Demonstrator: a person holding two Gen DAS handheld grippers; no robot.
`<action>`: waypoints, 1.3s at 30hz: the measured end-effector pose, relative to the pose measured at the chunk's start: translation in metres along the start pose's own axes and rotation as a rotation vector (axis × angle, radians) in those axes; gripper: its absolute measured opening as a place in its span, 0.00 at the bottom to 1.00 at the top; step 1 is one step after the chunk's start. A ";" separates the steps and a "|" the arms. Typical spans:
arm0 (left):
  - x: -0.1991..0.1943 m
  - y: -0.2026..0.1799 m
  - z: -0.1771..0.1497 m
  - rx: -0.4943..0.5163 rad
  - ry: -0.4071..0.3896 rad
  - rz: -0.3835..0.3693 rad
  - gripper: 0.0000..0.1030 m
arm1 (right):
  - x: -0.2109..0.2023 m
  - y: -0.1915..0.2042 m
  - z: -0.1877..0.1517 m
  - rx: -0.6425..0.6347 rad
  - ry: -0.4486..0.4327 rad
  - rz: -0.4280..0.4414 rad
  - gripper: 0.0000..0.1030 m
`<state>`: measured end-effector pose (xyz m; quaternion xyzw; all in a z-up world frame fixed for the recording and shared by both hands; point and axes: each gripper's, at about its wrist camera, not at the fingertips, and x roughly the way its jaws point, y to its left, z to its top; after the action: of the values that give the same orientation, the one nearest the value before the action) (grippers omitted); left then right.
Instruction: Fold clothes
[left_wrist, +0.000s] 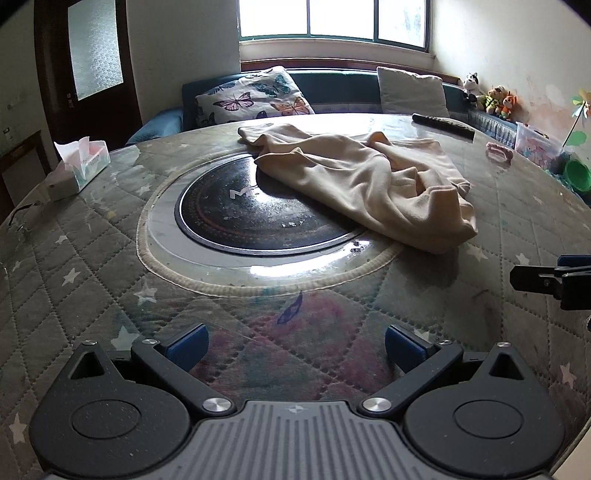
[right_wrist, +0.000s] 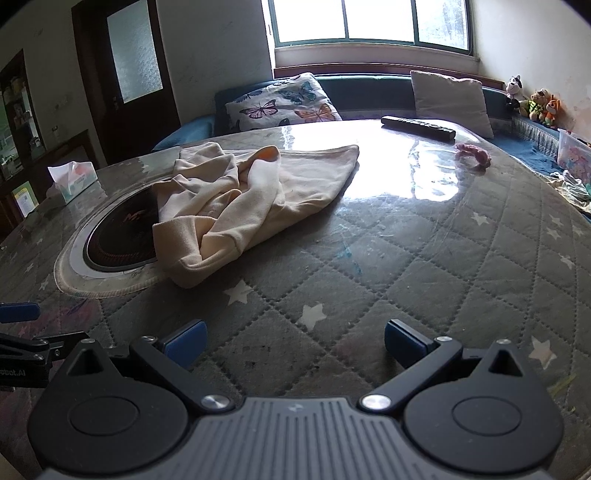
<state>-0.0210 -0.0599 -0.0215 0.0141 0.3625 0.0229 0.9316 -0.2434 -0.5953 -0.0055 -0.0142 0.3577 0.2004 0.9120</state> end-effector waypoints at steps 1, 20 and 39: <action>-0.003 -0.005 -0.003 0.000 0.000 0.001 1.00 | 0.001 -0.001 0.001 0.001 0.002 0.002 1.00; -0.066 -0.105 -0.078 -0.011 -0.005 0.023 1.00 | 0.006 0.002 0.006 -0.007 0.016 0.006 1.00; -0.189 -0.225 -0.196 -0.031 -0.009 0.046 1.00 | 0.013 0.001 0.012 -0.013 0.021 0.014 1.00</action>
<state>-0.2855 -0.2930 -0.0480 0.0079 0.3574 0.0500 0.9326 -0.2271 -0.5878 -0.0049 -0.0198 0.3659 0.2090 0.9067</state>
